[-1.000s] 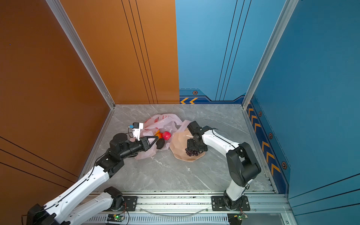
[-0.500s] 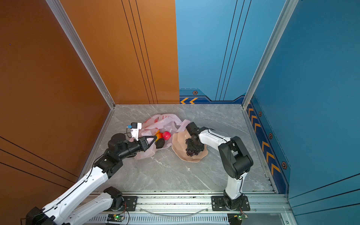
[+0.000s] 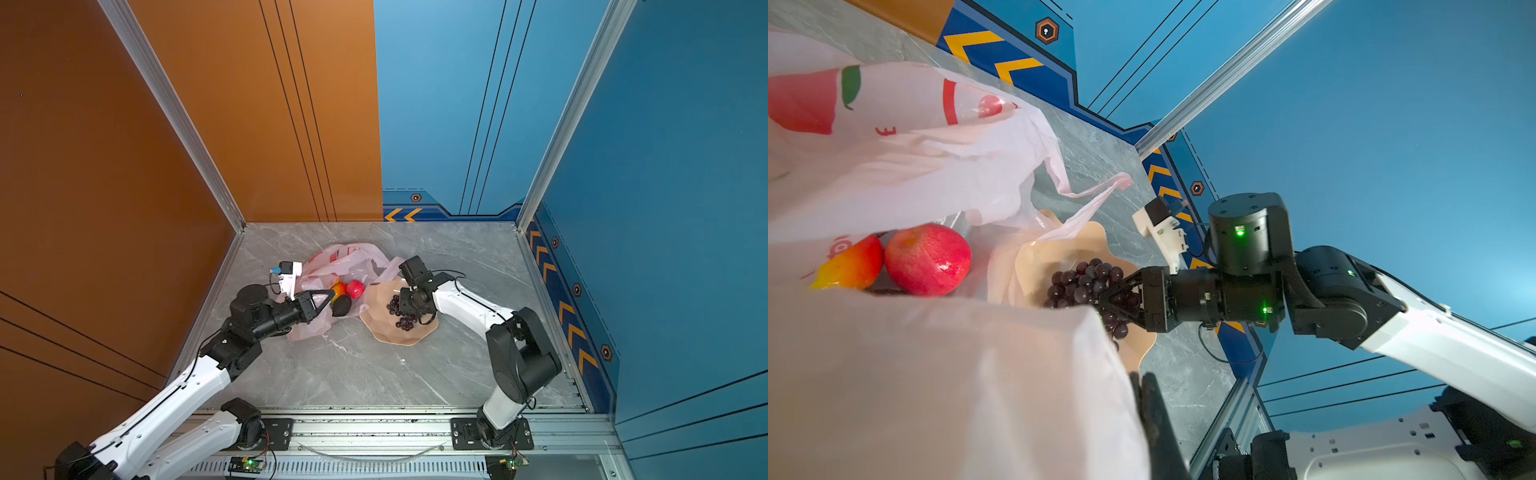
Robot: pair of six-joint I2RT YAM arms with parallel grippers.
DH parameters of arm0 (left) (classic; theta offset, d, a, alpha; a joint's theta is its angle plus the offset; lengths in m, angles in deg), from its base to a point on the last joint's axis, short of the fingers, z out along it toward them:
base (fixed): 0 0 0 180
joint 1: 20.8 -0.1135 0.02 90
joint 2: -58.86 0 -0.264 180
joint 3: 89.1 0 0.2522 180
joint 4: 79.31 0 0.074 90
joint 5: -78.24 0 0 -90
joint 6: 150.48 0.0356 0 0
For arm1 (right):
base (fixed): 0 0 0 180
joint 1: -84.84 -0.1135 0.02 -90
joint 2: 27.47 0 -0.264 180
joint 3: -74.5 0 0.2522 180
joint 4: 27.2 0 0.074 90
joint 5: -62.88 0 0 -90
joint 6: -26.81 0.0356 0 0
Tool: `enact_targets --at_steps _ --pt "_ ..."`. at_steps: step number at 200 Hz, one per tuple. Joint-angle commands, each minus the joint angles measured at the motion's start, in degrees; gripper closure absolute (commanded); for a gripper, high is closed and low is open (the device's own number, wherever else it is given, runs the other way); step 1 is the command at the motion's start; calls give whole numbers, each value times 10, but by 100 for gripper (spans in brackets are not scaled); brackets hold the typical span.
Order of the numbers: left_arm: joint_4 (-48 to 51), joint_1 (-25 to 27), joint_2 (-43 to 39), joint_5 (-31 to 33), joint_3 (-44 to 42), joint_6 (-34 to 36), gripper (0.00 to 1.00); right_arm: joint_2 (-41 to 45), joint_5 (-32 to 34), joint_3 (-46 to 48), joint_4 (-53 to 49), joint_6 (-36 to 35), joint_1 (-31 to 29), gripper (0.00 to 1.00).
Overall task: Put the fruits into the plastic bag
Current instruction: 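Lower the right gripper onto the dark grapes and close on them, then lift the grapes with the right gripper and carry toward the bag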
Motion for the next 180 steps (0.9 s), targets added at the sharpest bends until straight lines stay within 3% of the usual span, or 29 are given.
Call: enact_targets --at_steps 1,108,180 --pt "4 -7 -12 -1 -3 2 100 26 -33 17 49 16 13 81" --pt "4 -11 -15 -2 -3 1 100 120 -179 54 178 86 60 86" --pt "2 -11 -12 -5 -1 -1 100 129 -225 12 251 161 59 86"
